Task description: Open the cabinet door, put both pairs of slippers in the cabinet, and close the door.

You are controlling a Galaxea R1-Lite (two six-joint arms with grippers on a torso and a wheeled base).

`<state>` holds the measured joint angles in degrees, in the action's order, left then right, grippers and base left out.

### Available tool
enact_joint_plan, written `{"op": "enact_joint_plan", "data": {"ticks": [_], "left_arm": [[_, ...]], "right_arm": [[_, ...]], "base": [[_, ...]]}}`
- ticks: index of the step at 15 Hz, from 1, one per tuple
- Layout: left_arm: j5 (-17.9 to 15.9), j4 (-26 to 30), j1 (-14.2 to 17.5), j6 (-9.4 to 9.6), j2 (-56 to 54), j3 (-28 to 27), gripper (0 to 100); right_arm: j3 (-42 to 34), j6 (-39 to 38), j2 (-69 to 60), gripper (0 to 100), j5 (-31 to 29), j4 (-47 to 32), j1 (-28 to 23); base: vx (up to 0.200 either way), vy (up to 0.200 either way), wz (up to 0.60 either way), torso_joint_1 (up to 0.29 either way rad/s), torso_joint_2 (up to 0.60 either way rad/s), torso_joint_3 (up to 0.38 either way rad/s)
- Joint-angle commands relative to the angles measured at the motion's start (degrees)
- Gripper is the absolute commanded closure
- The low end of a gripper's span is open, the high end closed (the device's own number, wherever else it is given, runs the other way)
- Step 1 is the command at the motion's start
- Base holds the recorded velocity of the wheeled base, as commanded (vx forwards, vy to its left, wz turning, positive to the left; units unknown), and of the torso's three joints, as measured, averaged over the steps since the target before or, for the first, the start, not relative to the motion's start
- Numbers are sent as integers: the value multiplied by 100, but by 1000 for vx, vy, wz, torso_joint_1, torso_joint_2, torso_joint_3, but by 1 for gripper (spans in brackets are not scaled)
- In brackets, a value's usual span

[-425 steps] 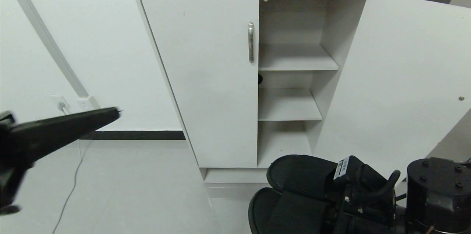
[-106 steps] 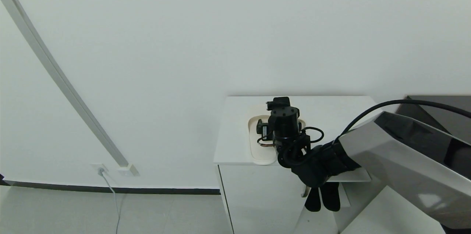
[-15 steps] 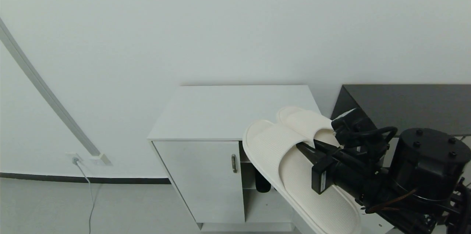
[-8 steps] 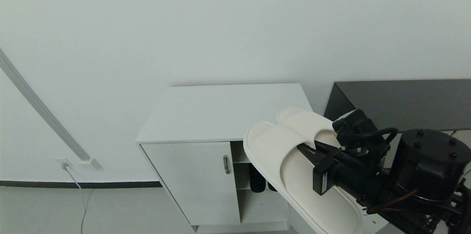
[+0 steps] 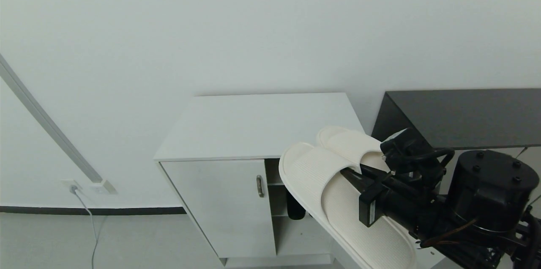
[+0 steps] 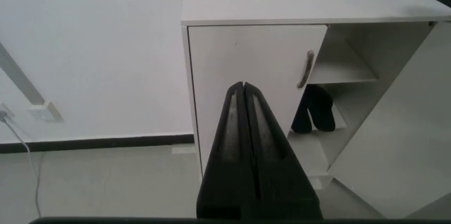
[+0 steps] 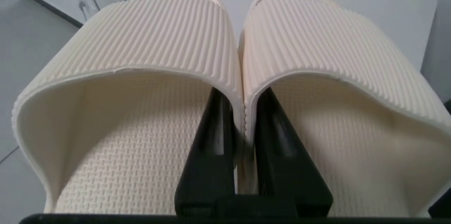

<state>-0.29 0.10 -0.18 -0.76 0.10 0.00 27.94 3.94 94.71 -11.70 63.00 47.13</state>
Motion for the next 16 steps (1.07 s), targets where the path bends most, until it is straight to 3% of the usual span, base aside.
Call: {"op": "enact_joint_plan", "data": {"ticks": [1,16], "left_arm": [[3,-1,1,-4,-1,0,100],[3,-1,1,-12,-1,0,100]], "right_arm": [[1,2,13,100,28,2,16],[-26,2,30,100,28,2,24]], "base": [[0,0,0,-149,344,183],[0,0,0,-182,422,238]]}}
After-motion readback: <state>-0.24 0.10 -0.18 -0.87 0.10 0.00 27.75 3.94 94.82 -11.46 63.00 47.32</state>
